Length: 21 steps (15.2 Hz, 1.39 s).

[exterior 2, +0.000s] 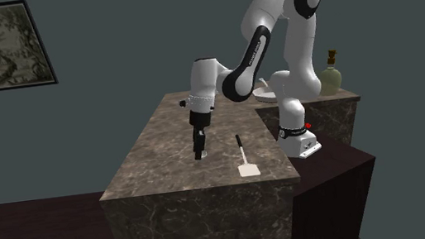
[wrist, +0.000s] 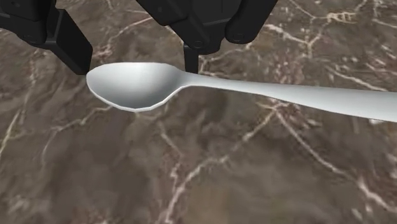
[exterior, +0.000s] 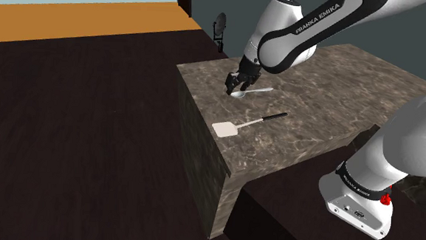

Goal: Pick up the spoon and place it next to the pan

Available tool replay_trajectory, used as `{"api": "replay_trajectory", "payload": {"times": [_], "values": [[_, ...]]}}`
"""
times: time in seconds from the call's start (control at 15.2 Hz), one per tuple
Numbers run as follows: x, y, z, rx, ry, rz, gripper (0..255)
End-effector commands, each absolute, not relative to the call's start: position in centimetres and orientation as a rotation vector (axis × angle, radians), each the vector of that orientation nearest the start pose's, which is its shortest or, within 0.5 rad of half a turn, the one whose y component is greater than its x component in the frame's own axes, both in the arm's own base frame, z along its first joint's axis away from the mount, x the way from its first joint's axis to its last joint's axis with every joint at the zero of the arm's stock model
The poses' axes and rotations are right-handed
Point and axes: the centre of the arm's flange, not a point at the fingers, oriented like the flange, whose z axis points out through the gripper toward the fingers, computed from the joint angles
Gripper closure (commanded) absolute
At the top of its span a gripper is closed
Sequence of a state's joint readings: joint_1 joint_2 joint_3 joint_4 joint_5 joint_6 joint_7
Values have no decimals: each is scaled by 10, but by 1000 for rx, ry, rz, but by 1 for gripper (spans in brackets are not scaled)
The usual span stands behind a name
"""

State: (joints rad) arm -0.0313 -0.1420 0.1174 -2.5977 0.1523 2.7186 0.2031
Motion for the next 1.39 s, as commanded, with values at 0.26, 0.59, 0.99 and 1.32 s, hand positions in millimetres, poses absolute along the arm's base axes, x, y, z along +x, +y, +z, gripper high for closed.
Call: {"api": "replay_trajectory", "payload": {"times": [0.26,0.59,0.99,1.32], "values": [[455,33,342,-2994,371,-380,255],[455,33,368,-2994,371,-380,255],[455,33,400,-2994,371,-380,255],[455,33,426,-2994,371,-380,255]]}}
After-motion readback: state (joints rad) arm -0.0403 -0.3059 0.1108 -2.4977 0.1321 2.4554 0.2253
